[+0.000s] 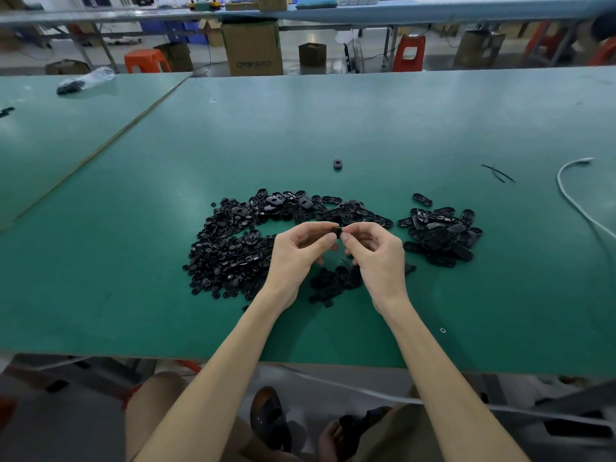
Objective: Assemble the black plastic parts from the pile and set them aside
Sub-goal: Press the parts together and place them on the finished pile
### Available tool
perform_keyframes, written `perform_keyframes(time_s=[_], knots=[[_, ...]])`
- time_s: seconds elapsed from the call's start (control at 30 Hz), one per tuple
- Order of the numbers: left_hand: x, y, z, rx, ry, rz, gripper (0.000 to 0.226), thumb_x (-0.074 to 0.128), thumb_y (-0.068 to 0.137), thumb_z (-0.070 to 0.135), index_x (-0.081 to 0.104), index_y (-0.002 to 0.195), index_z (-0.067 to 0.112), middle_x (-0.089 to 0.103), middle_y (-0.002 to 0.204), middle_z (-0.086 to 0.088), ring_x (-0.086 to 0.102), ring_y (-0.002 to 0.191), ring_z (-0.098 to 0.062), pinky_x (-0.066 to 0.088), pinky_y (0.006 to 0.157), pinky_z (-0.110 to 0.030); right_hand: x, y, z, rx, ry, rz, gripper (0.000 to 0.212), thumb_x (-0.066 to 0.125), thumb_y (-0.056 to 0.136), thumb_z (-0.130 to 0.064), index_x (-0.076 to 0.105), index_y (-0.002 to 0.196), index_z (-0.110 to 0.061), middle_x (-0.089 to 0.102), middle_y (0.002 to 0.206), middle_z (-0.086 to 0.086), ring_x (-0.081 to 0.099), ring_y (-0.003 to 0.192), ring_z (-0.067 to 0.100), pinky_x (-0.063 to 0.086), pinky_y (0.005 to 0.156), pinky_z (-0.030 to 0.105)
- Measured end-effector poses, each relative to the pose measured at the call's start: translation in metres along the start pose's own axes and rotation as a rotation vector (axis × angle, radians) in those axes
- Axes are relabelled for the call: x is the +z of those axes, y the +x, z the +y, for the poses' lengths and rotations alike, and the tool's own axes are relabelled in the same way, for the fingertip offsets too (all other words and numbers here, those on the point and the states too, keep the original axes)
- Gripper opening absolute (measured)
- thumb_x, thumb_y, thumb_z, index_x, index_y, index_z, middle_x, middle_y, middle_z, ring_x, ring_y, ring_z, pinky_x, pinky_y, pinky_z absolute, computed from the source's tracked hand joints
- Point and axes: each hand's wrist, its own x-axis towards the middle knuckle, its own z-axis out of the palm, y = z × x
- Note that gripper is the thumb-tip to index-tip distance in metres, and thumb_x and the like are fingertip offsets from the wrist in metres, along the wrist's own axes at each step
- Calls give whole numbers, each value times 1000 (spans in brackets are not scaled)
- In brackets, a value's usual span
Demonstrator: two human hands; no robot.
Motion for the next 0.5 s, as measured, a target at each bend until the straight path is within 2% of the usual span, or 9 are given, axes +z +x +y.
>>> perform_keyframes(time_s=[0.1,0.23,0.3,0.4,0.5], knots=[[0,1,0,-6,-13,-8,15,78,92,16,80,106,20,80,99,-6,75,86,-18,53,63,-22,-1,1,1,-1,2,15,11,79,92,-17,76,90,-27,77,88,-2,69,77,15,56,71,34],[-1,0,0,-13,-39,-17,15,75,93,13,80,106,21,79,100,-7,75,87,-20,53,64,-23,-1,2,1,-4,31,19,14,81,91,-16,75,95,-28,74,100,2,70,85,15,57,80,38],[-1,0,-1,-10,-41,-19,17,74,94,11,79,107,21,79,100,-7,74,87,-20,53,65,-24,-1,1,0,-6,44,18,20,82,90,-17,74,101,-31,75,99,-5,73,90,14,59,82,36],[0,1,-2,7,-4,-32,24,68,96,6,78,112,21,79,100,-6,74,87,-16,53,65,-23,0,0,-1,3,68,-19,21,83,88,-13,75,96,-31,78,94,-3,76,90,18,61,76,37],[-1,2,-4,16,34,-37,23,68,96,4,78,111,17,79,99,-4,74,86,-15,54,66,-22,0,0,-2,-13,64,-37,23,82,87,-8,76,92,-30,79,92,-2,77,87,21,61,78,36]])
